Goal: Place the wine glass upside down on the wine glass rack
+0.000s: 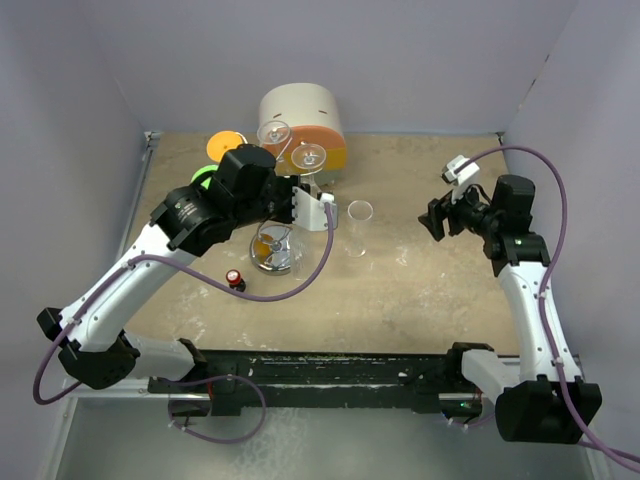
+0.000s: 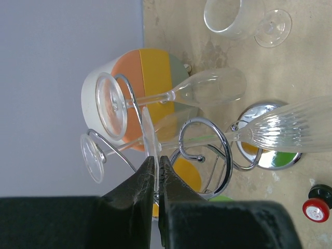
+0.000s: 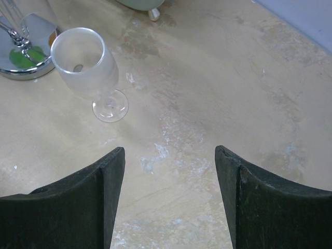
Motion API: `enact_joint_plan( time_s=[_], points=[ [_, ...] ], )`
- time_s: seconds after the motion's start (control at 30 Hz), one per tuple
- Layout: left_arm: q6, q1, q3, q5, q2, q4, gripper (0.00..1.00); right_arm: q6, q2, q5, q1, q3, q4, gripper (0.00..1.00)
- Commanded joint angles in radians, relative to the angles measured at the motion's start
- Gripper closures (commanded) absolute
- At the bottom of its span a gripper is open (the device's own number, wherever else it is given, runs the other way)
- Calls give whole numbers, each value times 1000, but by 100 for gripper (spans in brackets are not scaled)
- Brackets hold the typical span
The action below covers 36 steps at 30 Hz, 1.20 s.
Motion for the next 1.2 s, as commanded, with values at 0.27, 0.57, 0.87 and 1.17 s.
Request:
enact_joint_plan(
  time_s=[0.27, 0.57, 0.87, 1.17],
  points=[
    [19, -6, -14, -18, -19, 8, 86, -13, -15, -25, -4, -6, 27, 27],
    [19, -5, -19, -19, -26, 5, 83, -13, -14, -26, -5, -5, 27, 27],
    [24, -6, -23, -33, -34, 3, 78, -14, -18, -21, -5, -10, 31, 26],
    [33, -5, -33, -61, -46, 10, 74, -14, -17, -23, -8, -13, 33, 26]
  ],
)
